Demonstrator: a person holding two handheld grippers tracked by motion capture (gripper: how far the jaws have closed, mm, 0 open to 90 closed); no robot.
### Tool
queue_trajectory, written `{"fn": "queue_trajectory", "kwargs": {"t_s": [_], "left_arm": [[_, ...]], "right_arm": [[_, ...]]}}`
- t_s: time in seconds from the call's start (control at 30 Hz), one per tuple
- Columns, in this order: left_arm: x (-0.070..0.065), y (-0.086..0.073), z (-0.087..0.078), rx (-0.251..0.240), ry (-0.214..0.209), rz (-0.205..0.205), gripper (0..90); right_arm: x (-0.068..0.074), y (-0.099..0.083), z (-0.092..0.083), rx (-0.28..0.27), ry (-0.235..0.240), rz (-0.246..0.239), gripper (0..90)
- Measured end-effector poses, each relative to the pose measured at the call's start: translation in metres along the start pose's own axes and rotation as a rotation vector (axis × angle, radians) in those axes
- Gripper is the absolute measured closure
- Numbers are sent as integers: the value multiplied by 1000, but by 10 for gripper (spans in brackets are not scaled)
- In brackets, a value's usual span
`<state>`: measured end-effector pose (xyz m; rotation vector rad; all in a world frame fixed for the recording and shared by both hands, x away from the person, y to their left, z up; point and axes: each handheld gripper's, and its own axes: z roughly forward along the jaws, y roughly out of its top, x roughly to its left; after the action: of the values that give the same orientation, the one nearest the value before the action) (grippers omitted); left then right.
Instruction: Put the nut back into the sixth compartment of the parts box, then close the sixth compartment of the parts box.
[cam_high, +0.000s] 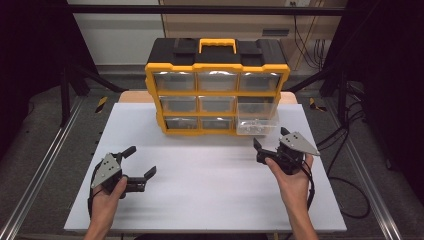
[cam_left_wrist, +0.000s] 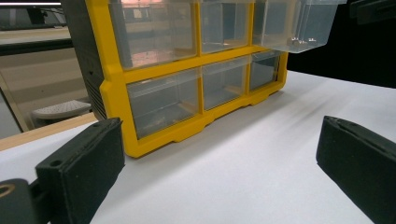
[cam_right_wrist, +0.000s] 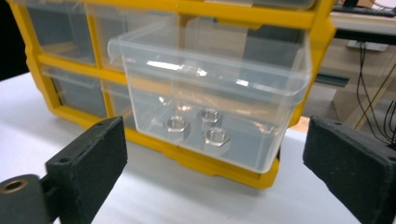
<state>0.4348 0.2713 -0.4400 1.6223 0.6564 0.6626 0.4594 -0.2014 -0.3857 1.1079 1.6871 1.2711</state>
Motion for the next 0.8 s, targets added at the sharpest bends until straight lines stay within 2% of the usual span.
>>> {"fn": "queue_trajectory", "kwargs": {"t_s": [0.17, 0.37, 0.47, 0.53, 0.63, 0.7, 0.8], "left_arm": [[0, 0, 1, 1, -4, 0, 11], [0, 0, 2, 3, -4, -1, 11], [0, 0, 1, 1, -2, -1, 11], [0, 0, 2, -1, 1, -5, 11], [1, 0, 1, 0, 3, -6, 11], [1, -1, 1, 1, 4, -8, 11], [1, -1, 1, 0, 3, -10, 11]], "right_arm": [[4, -8, 5, 29, -4, -11, 67], [6, -11, 4, 21, -37, -8, 70], [4, -14, 1, 7, -53, 11, 126], [5, -18, -2, 3, -55, 26, 195], [10, -23, -8, -14, -115, 39, 284], [13, -25, -12, -19, -111, 59, 357], [19, -26, -15, -30, -110, 35, 445]]}}
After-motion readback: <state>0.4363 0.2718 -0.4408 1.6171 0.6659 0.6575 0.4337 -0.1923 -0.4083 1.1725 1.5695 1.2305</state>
